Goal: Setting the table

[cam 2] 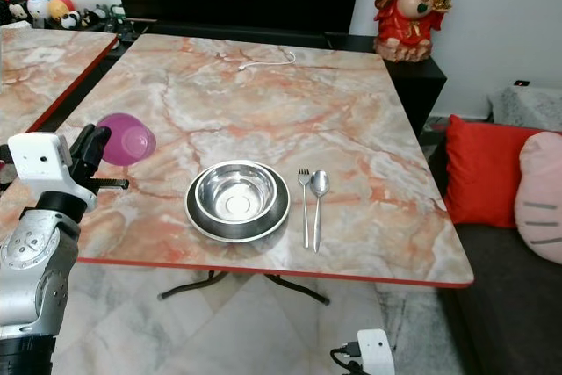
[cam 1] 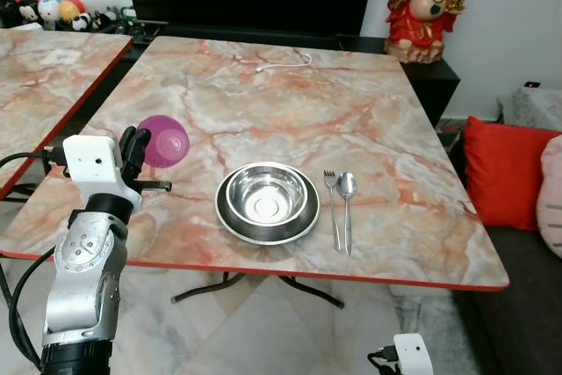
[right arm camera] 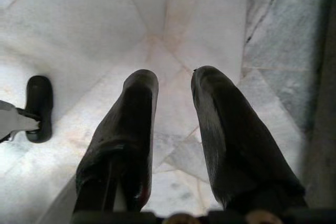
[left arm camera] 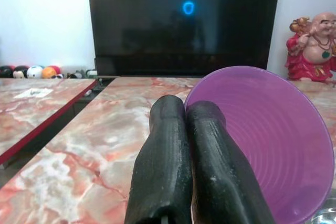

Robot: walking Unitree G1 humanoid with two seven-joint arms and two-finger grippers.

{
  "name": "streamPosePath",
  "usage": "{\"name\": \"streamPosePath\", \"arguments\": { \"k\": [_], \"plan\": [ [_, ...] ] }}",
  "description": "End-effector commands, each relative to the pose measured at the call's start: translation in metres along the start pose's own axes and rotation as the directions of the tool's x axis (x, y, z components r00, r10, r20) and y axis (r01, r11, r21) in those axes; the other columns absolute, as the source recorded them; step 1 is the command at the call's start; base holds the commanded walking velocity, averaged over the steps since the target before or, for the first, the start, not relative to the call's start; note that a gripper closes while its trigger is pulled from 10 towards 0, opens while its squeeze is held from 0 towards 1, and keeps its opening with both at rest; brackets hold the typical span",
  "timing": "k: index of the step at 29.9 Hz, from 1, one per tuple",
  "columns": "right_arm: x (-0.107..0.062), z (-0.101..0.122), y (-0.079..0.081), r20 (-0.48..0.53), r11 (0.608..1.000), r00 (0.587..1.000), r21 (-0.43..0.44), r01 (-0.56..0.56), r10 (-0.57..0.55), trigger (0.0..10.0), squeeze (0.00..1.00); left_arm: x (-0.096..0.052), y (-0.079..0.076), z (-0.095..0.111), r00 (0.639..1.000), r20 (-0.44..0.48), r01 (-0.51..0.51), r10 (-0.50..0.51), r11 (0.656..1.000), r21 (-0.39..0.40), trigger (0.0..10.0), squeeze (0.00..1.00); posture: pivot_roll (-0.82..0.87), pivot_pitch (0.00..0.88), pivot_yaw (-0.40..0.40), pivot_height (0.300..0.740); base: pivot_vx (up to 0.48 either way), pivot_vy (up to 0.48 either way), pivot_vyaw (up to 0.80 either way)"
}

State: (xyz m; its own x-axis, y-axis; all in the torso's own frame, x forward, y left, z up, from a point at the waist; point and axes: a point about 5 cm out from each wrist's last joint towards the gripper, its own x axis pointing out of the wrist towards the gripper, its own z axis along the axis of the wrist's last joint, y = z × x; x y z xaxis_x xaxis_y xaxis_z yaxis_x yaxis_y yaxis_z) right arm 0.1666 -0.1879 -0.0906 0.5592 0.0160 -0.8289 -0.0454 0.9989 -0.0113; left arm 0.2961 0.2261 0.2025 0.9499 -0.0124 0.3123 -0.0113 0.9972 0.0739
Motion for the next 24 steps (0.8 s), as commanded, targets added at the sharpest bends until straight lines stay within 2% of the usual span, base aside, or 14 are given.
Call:
{"name": "streamPosePath", "arguments": {
  "k": [1, 7, 24],
  "plan": [
    [-0.0012, -0.003, -0.004, -0.002, 1.0, 1.0, 0.017, 0.019, -0.019, 10.0, 0.0, 0.0031, -0.0028, -0.0014, 1.0, -0.015, 0.015, -0.016, 1.0, -0.018, 10.0, 0.0, 0.13, 0.008, -0.041, 0.74, 0.0, 0.0, 0.0],
    [-0.0019, -0.0065, -0.0049, -0.014, 1.0, 1.0, 0.014, 0.024, -0.024, 10.0, 0.0, 0.0024, -0.0055, -0.0012, 1.0, -0.017, 0.025, -0.026, 0.999, -0.026, 10.0, 0.0, 0.13, 0.008, -0.042, 0.74, 0.0, 0.0, 0.0],
    [-0.0027, -0.0089, -0.0047, -0.015, 1.0, 1.0, -0.005, 0.006, -0.007, 10.0, 0.0, -0.0023, -0.0097, -0.0039, 0.999, -0.031, 0.031, -0.032, 0.999, -0.038, 10.0, 0.0, 0.14, 0.006, -0.053, 0.74, 0.263, 0.0, 0.0]
  ]
}}
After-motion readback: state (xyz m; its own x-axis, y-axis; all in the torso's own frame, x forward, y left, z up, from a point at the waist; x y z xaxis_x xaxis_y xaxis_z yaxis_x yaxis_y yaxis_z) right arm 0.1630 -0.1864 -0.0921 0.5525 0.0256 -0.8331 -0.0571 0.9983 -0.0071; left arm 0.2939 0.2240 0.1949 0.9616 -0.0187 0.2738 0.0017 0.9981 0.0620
